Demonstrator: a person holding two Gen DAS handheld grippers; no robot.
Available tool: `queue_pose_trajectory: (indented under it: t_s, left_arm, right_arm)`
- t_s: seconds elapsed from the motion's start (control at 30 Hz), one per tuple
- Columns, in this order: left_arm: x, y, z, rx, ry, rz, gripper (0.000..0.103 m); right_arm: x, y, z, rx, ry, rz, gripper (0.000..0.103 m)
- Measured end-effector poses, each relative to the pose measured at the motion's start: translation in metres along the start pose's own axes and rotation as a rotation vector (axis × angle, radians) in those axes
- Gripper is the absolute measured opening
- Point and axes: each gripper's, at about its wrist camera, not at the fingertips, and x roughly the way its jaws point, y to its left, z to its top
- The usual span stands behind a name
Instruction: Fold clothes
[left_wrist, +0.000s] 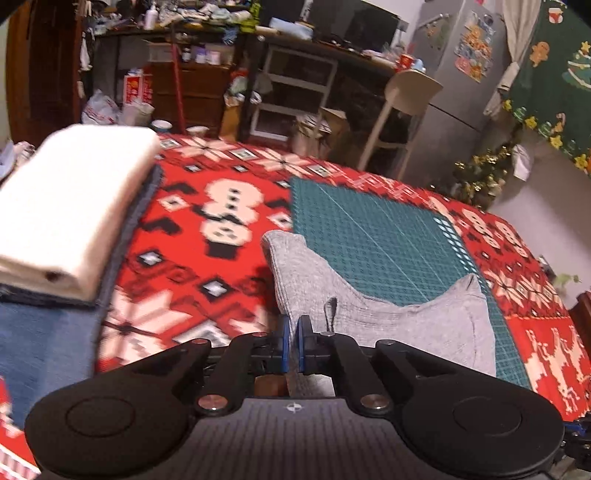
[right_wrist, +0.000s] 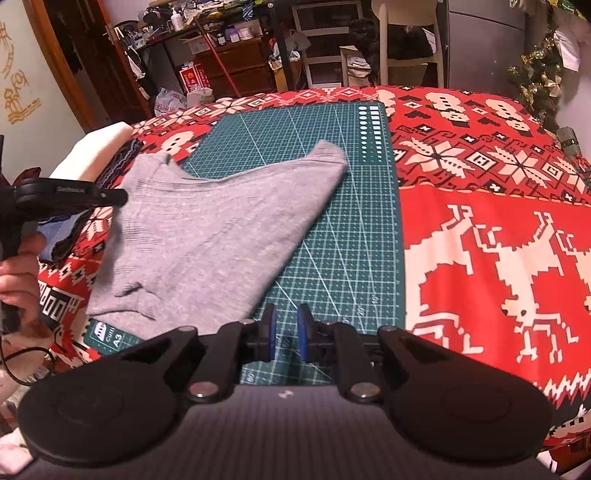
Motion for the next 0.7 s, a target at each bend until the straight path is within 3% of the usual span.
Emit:
queue_pose_trajectory:
  t_s: [0.17,0.4,0.57,0.7]
  left_arm:
    - [-0.023,-0.020,0.011,0.061,-0.044,-0.025,0.005]
    - [-0.039,-0.106,0.022,0.202,-0.092,-0.161,0.005]
    - [-0.004,-0.164,0.009,0.282,-0.030,-0.169,0.005]
    - [0.030,-0.185,-0.005,0.297,0.044,-0.156,0.005]
  right_arm:
    - [0.001,0.004,0.002,-0.001,-0.018,0.016,0.013]
    - [-0.013,-0.013,-0.002,0.045,-0.067,0.003,0.014]
    - [-0.028,-0.034,-0.009,0.092,-0.100,-0.015,0.014]
    - [-0.034,-0.045,-0.012,0.112,-0.113,-0.012,0.014]
